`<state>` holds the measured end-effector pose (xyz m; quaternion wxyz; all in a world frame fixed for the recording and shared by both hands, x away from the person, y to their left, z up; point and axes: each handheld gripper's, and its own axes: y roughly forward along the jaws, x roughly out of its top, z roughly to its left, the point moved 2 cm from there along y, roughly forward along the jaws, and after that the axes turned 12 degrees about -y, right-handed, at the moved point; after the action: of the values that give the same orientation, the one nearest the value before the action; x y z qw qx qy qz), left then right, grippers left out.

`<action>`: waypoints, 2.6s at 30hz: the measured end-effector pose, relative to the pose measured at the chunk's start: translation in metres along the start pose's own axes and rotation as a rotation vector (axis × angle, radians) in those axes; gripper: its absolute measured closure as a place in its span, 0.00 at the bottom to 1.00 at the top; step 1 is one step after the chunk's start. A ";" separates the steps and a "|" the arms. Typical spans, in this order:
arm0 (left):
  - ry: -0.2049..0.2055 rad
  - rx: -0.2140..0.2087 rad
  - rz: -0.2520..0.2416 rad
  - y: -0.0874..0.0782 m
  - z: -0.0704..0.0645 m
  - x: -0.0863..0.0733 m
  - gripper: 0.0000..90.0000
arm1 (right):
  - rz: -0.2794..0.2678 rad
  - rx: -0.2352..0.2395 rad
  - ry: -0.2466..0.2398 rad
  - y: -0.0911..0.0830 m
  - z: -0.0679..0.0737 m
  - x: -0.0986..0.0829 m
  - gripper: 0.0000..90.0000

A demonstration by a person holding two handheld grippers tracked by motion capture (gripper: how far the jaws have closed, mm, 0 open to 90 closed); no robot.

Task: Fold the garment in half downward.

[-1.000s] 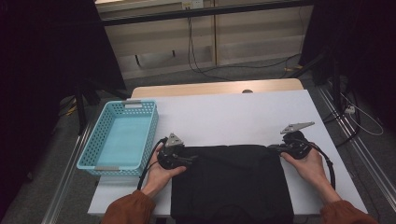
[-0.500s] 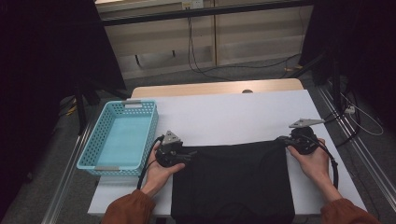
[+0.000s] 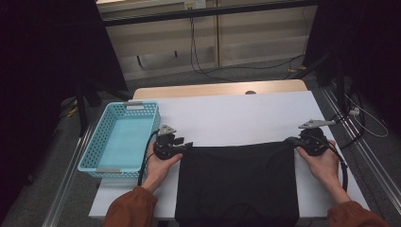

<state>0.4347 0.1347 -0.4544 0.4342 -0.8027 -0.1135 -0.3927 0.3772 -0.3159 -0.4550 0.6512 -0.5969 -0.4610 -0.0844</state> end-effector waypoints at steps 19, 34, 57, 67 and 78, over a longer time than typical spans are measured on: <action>-0.008 -0.007 0.084 0.021 0.010 -0.002 0.65 | 0.009 0.016 0.000 0.002 -0.003 -0.005 0.97; -0.044 -0.067 0.117 0.017 -0.001 -0.002 0.94 | -0.011 0.032 0.010 0.001 -0.003 -0.004 0.97; -0.076 -0.076 -0.018 0.009 -0.006 0.036 0.95 | -0.092 -0.012 0.043 -0.011 -0.018 0.012 0.97; -0.068 -0.054 -0.035 0.012 -0.008 0.043 0.95 | -0.106 -0.026 0.051 -0.011 -0.023 0.015 0.97; -0.070 -0.042 -0.059 0.012 -0.008 0.052 0.95 | -0.132 -0.026 0.047 -0.009 -0.025 0.021 0.97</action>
<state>0.4710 0.1135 -0.4213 0.4013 -0.8211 -0.1441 -0.3794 0.3954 -0.3303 -0.4302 0.6473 -0.5713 -0.4827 -0.1470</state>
